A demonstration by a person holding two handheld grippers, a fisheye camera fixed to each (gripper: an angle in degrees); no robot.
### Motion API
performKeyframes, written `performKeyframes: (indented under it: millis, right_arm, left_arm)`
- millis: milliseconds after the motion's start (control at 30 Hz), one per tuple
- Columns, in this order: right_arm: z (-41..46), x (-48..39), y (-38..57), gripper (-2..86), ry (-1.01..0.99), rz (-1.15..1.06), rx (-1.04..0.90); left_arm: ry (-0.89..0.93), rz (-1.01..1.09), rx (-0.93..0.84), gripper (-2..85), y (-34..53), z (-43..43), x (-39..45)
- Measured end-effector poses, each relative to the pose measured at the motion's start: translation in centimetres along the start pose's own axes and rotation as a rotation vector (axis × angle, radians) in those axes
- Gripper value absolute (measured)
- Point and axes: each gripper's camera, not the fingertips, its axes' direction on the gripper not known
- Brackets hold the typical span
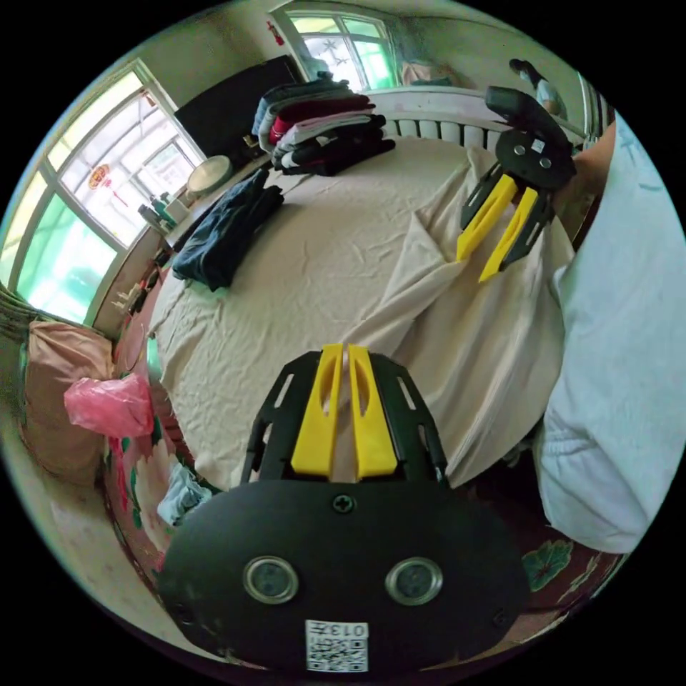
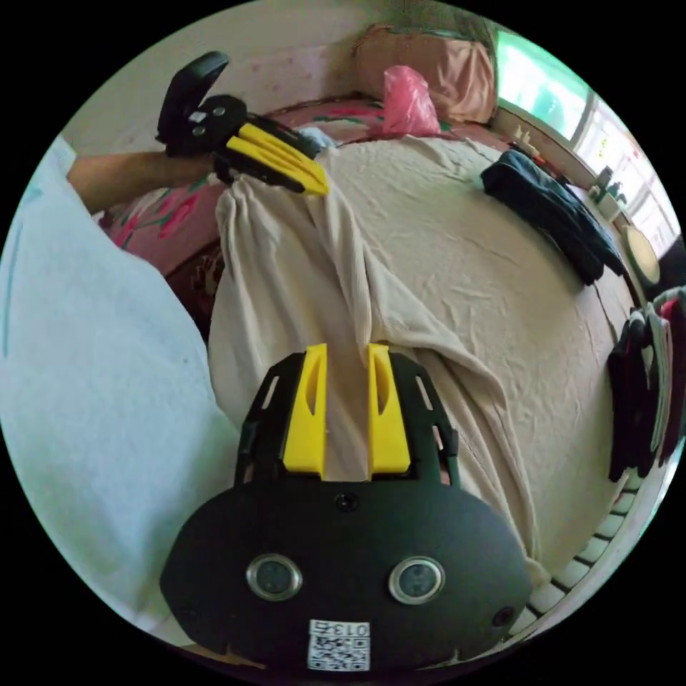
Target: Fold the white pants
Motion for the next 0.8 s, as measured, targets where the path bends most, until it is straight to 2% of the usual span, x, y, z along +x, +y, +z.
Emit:
performKeyframes:
  millis: [133,200,267,300,433,667,800]
  right_arm:
    - [-2.2,6.8,0.0,8.1,-0.091,0.256,0.102]
    - [-1.0,12.2,-0.2,8.4,-0.275,0.411,0.06]
    - [0.5,15.6,-0.1,8.7,-0.48,0.508,0.055]
    - [1.6,17.0,-0.1,8.7,-0.562,0.538,-0.01]
    - [2.4,18.9,0.2,9.0,-0.562,0.526,-0.064]
    - [3.7,23.2,2.0,9.8,-0.734,0.639,-0.075]
    - [3.9,24.6,1.3,9.5,-0.747,0.633,-0.013]
  left_arm:
    - [0.018,0.068,0.001,7.2,-3.1,1.6,-1.9]
    - [0.092,0.069,0.006,7.8,-4.1,2.4,-3.3]
    - [0.246,0.081,-0.053,8.1,-5.0,3.9,-5.1]
    - [0.28,0.085,-0.07,7.9,-5.1,4.2,-5.3]
    - [0.316,0.113,-0.112,6.8,-4.9,5.2,-6.2]
    - [0.296,0.167,-0.122,1.6,-5.2,4.7,-5.7]
    - [0.282,0.155,-0.107,0.5,-5.3,4.3,-5.8]
